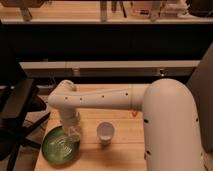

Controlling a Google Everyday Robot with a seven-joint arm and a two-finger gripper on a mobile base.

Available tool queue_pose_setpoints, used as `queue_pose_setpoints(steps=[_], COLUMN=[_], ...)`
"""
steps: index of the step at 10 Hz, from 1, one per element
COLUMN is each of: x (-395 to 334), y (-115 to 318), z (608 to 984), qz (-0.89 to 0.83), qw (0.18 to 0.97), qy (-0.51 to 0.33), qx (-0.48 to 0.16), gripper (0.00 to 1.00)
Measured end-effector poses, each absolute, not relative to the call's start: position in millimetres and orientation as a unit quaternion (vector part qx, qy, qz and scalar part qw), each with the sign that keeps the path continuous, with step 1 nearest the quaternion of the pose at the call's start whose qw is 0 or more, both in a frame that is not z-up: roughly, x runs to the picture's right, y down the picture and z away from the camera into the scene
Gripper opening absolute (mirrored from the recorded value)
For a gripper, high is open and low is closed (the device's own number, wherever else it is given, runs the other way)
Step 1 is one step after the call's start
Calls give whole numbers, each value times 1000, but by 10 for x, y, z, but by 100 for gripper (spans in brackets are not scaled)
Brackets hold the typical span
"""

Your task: Place the bottle in the ceramic bowl

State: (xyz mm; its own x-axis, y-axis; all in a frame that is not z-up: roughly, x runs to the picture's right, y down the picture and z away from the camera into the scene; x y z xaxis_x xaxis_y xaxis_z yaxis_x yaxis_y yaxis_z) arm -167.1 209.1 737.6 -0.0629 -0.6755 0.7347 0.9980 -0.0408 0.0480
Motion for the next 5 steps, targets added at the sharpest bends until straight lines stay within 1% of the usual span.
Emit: queue_pose_setpoints(steps=[4,5], x=[-1664,-1661], y=[2160,2177], z=[7400,7406], qz=[-673,-674], qw=[621,619], qy=[-295,-295], qx=[-274,-273], gripper=[0,2])
